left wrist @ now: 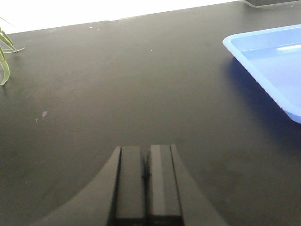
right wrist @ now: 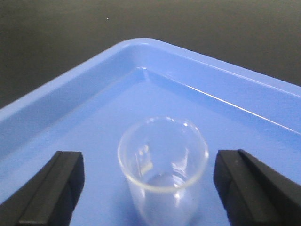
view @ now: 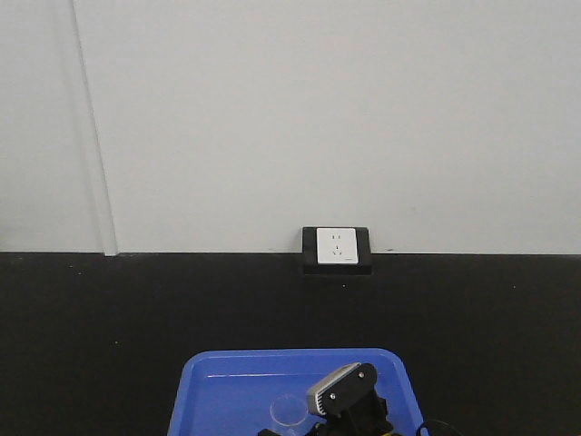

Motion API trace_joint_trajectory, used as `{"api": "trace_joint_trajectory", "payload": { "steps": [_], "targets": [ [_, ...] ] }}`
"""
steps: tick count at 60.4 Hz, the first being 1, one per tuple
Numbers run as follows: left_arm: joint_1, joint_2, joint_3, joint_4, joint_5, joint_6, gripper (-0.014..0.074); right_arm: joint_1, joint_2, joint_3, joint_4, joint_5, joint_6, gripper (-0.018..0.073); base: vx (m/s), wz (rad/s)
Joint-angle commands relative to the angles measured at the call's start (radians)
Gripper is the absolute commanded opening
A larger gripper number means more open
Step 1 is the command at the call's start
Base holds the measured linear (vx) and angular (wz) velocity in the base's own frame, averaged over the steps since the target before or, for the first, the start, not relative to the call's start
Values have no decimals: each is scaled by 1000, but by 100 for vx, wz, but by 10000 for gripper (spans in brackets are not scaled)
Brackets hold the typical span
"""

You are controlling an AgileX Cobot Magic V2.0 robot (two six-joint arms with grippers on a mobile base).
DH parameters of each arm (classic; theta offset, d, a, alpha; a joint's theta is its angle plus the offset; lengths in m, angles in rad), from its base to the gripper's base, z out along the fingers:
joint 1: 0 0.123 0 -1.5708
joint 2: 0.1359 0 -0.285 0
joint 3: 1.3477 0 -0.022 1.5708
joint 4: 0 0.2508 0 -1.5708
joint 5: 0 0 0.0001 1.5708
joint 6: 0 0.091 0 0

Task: Move beaker to silver tray on left bench
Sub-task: 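Close the right gripper around the beaker rim, then lift the beaker out of the blue tray with the right gripper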

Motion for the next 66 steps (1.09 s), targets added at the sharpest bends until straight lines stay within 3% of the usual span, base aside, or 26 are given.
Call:
{"api": "trace_joint_trajectory", "payload": {
  "steps": [1,14,21,26,38,42,48,62,66],
  "targets": [
    [-7,-7,20,-3,-75,-2,1,-1,-16,-62,-37,-83,50,589,0,0],
    [-7,-7,20,-3,-75,-2,1,-1,52,-123,-53,-77,85,588,0,0],
    [-7,-7,20,-3,-75,-2,1,-1,72,-136,-53,-79,81,544,0,0],
    [-7,-7,20,-3,-75,-2,1,-1,74,-136,-50,-90,80,438,0,0],
    [-7,-7,20,-3,-75,-2,1,-1,25,-136,-55,-95,80,4,0,0],
    [-7,-7,20,-3,-75,-2,1,-1,-19,-132,-56,-67,82,-17,0,0],
    [-7,-7,20,-3,-75,-2,1,-1,-128,-132,-66,66,106,-15,0,0],
    [-7,-7,20,-3,-75,-2,1,-1,-476,-127,-132,610,224,-13,0,0],
    [-7,-7,20,-3,-75,-2,1,-1,-579,-93,-133,681,223,-13,0,0]
  ]
}}
